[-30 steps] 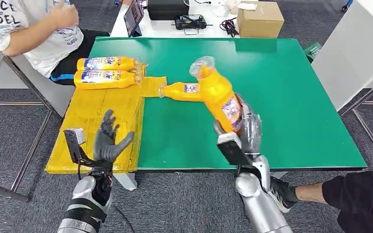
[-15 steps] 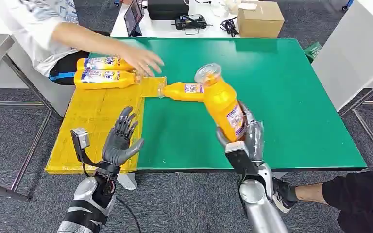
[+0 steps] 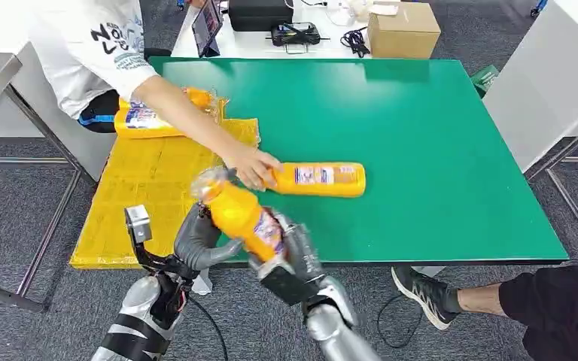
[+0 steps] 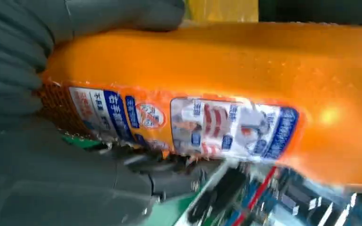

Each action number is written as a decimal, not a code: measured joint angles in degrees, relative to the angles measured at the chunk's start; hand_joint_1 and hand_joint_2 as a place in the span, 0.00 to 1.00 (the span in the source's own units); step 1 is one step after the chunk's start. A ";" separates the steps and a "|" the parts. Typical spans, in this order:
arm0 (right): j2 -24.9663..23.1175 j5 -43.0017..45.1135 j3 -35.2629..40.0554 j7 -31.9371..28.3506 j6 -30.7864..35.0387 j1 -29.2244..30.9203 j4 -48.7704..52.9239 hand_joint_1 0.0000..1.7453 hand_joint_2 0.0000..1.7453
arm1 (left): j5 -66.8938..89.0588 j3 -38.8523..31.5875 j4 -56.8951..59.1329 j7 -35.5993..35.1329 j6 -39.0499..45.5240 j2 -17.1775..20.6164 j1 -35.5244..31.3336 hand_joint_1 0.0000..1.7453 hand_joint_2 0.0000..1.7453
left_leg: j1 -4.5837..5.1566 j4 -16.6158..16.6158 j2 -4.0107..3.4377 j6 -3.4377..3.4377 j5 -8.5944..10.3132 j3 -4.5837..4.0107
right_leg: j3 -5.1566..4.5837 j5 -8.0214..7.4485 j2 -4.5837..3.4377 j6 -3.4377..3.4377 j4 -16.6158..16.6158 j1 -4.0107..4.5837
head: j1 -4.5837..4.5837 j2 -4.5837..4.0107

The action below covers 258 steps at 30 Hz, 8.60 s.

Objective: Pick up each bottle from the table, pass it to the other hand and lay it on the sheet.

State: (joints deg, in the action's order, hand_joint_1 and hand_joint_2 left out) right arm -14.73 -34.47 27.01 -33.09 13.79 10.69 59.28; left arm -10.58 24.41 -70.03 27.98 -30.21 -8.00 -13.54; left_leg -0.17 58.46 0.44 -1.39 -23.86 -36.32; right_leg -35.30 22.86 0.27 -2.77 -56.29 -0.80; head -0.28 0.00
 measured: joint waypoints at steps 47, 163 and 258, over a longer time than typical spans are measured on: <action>-1.84 -1.53 7.74 3.87 1.84 5.51 -12.38 1.00 1.00 | 2.56 0.85 3.76 -1.55 2.91 2.14 -0.23 1.00 1.00 | 0.01 0.00 -0.03 0.00 0.02 0.01 | -0.01 -0.01 -0.02 0.00 0.01 0.00 | 0.02 0.00; 0.24 5.58 11.74 4.22 2.88 3.42 19.05 0.00 0.00 | 73.22 12.57 42.38 4.20 33.59 14.40 -31.55 1.00 1.00 | 0.00 0.01 -0.07 0.02 0.05 0.01 | -0.02 -0.03 -0.03 0.01 -0.06 0.00 | 0.02 0.00; 11.14 -14.14 -0.97 23.74 3.23 5.83 11.54 0.00 1.00 | 26.75 -24.24 8.57 7.02 51.41 -1.68 -4.54 0.00 1.00 | 0.10 0.02 0.00 0.08 0.07 0.04 | 0.03 -0.04 -0.01 -0.02 -0.04 -0.11 | 0.02 0.00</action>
State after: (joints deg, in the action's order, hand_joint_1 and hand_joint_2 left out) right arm -3.59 -48.61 26.04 -9.35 17.02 16.51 70.83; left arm 16.17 0.18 -61.46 34.99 21.21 -9.68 -18.08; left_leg -0.08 58.48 0.44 -1.31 -23.79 -36.28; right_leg -35.27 22.82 0.26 -2.78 -56.33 -0.92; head -0.26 0.00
